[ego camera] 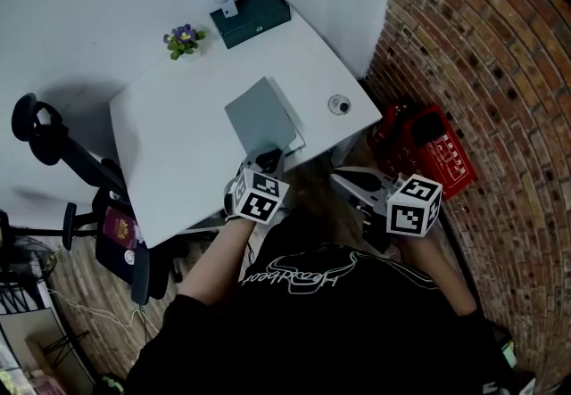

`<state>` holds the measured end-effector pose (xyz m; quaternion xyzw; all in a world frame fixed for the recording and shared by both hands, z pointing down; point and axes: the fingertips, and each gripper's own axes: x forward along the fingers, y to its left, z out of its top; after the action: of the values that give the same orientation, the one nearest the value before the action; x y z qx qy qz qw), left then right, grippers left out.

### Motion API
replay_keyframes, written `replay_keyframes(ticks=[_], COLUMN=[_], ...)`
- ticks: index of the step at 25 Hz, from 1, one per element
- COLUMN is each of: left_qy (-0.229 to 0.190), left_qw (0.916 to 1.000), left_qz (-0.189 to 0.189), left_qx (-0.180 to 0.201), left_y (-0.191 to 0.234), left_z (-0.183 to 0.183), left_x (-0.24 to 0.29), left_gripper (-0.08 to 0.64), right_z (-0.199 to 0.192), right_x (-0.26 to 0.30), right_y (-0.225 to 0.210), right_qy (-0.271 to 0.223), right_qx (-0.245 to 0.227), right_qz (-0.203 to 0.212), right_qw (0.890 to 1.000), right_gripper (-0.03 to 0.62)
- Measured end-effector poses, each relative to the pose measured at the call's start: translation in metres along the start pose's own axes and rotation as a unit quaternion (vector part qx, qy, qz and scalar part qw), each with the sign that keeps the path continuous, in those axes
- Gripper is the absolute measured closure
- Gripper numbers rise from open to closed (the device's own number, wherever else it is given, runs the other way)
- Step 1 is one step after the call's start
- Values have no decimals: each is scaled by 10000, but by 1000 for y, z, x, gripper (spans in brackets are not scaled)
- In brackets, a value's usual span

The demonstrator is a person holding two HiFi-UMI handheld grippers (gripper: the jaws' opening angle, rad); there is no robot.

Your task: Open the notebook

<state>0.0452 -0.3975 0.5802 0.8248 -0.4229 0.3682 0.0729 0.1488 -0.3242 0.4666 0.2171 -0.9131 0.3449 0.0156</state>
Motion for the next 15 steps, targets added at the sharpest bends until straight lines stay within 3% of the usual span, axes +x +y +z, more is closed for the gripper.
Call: replay_keyframes(ticks=[15], left_qy=[-453], left_qw=[9917], left_qz=[853], left_qx=[-847], left_y=[26], left_z=[-8], left_x=[-60], left_gripper=[528], right_z=[-12], right_x=[-6], right_y=[24], right_qy=[120], right_qx=[-203], right_qz=[249], right_qw=[9994], right_gripper=[592])
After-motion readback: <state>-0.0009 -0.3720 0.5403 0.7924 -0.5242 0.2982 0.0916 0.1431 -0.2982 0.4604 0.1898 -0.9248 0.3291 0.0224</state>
